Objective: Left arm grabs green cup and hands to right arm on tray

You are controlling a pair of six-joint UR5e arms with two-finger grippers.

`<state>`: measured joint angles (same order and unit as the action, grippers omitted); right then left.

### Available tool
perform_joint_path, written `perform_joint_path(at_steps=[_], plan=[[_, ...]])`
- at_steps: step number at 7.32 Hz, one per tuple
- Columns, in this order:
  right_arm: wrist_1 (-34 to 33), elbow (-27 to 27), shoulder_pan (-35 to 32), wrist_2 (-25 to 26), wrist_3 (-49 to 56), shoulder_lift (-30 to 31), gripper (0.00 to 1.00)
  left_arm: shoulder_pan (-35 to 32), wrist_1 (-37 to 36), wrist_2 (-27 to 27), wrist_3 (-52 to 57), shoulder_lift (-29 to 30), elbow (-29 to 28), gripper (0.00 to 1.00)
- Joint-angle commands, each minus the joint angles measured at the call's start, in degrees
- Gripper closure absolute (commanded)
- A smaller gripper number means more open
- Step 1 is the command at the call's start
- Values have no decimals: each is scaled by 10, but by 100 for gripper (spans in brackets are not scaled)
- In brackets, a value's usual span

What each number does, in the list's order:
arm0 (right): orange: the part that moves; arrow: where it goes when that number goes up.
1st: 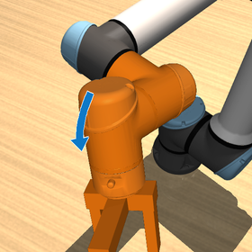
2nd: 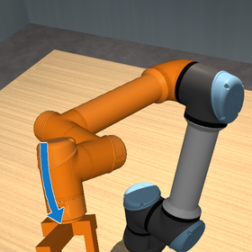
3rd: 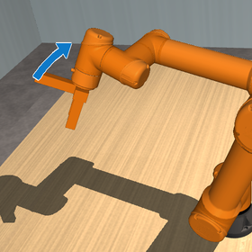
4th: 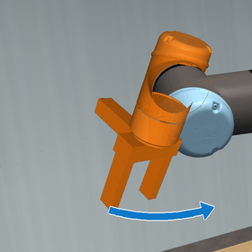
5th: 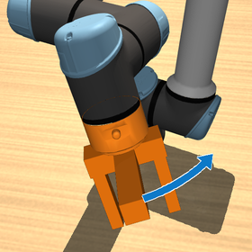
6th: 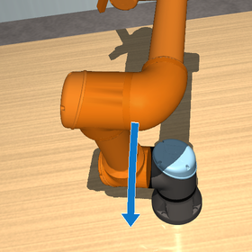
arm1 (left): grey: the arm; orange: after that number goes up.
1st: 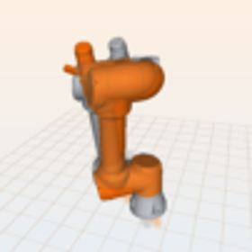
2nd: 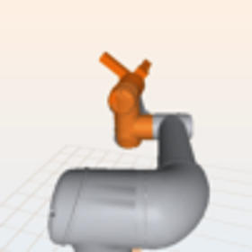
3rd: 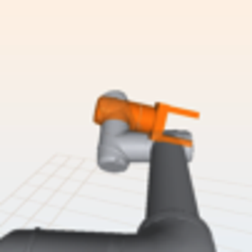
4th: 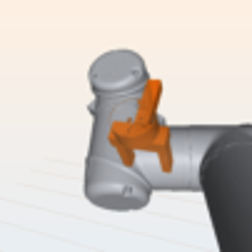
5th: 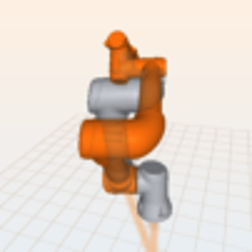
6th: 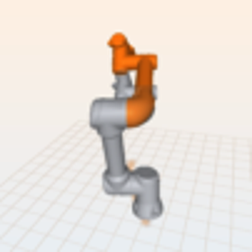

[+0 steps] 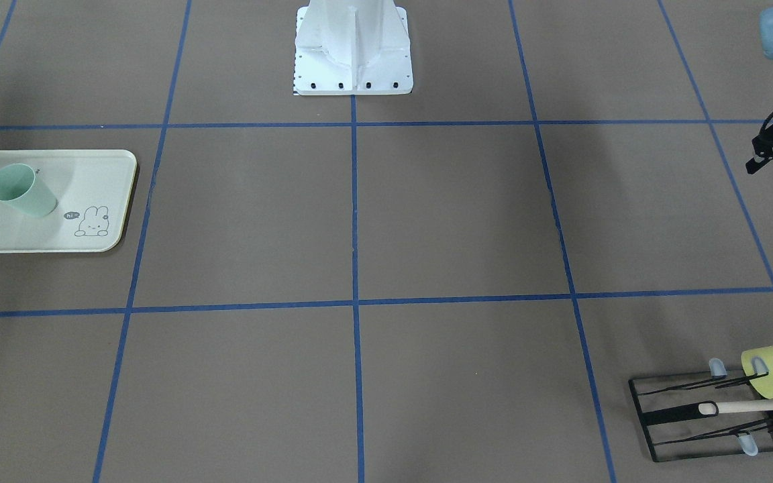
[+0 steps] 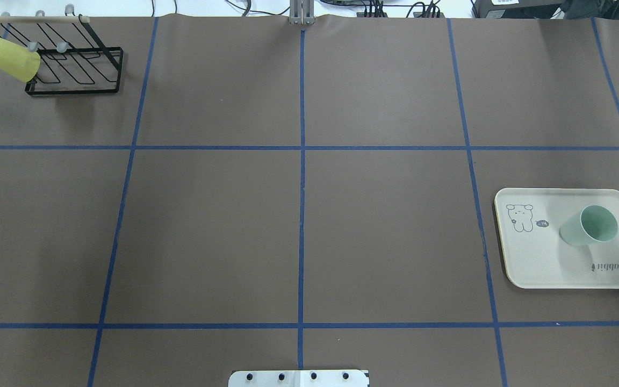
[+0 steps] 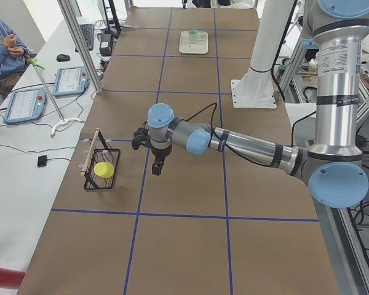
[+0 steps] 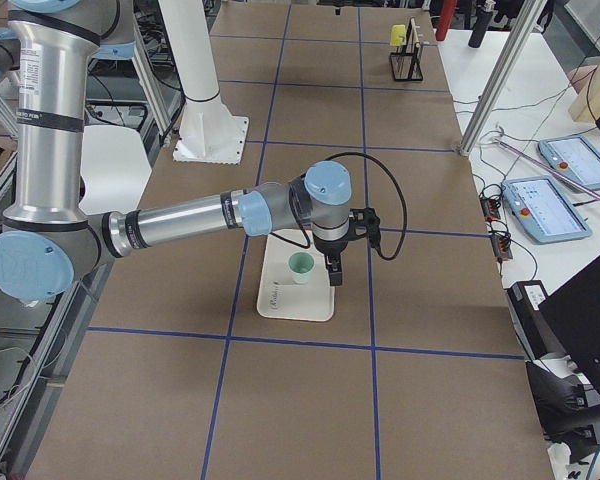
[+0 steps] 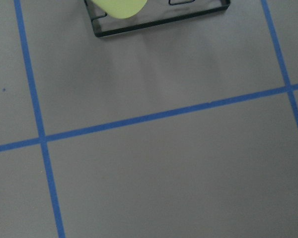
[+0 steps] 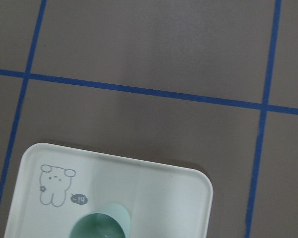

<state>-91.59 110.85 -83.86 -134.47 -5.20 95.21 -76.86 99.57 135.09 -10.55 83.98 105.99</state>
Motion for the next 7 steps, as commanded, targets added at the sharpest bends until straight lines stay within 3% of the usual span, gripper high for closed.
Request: perform_joint_path(at_steps=[1,2,4,7], plan=[[-46,0,-10,24,25,-25,0,-34,-4,6,67,-41,-4,0],[-46,0,-10,25,16,-26,0,-41,-7,7,73,-43,-3,0],[-49,-11,-10,25,13,-29,0,-80,-94,18,76,-34,-3,0],[-48,-34,-7,24,19,-33,0,-111,-104,56,76,-40,26,0]])
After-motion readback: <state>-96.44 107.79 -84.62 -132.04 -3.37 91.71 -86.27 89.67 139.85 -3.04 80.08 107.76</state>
